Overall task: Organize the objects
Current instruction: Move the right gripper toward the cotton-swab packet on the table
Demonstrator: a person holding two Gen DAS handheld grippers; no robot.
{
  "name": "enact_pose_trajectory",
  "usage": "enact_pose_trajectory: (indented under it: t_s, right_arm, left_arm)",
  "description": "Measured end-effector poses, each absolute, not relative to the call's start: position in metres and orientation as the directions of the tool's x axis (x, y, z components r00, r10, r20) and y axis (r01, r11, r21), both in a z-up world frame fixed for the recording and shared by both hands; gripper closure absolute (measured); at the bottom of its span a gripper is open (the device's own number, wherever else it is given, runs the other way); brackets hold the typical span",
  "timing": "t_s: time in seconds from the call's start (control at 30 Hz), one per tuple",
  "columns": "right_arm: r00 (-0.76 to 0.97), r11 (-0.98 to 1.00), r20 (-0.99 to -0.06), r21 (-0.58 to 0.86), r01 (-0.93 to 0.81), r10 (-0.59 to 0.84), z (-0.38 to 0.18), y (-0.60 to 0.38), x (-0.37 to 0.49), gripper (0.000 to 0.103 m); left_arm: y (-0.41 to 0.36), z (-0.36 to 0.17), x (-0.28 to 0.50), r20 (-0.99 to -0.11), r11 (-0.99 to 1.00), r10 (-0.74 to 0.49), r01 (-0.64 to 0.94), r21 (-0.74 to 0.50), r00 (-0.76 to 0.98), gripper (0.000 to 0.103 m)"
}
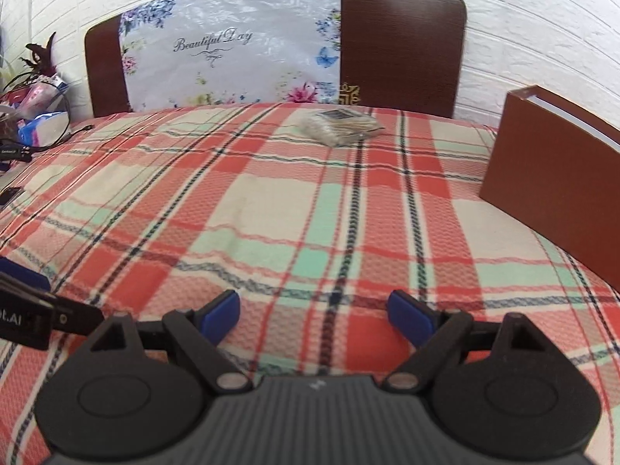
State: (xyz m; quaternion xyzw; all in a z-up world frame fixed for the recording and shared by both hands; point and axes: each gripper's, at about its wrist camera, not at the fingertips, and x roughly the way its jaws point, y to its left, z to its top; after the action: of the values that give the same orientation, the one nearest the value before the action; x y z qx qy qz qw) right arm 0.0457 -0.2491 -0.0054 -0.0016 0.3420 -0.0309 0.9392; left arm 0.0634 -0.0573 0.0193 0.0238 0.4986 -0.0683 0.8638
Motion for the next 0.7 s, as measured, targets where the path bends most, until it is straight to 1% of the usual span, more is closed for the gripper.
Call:
enact_pose_trajectory:
  t_s: [0.17, 0.27, 0.7]
  right_arm:
    - [0.761, 0.999, -0.648, 0.001, 0.052, -0.038, -0.005, -0.244, 0.048, 0.016]
    - [0.766, 1.000, -0.642, -0.021, 0.021, -0.030, -0.006, -0.233, 0.050, 0.016]
    - [0.764, 0.999, -0.644, -0.011, -0.049, 0.030, -0.007, -0.200, 0.067, 0.015]
  left_arm:
    - [-0.048, 0.019, 0.064, -0.868, 0.993, -0.082, 0.117, -0.027, 0.490, 0.030]
    - [-0.041, 0.019, 0.065, -0.867, 0.995, -0.067, 0.097, -0.022, 0.494, 0.030]
    - [-0.002, 0.019, 0.070, -0.862, 1.000, -0.001, -0.010, -0.007, 0.507, 0.030]
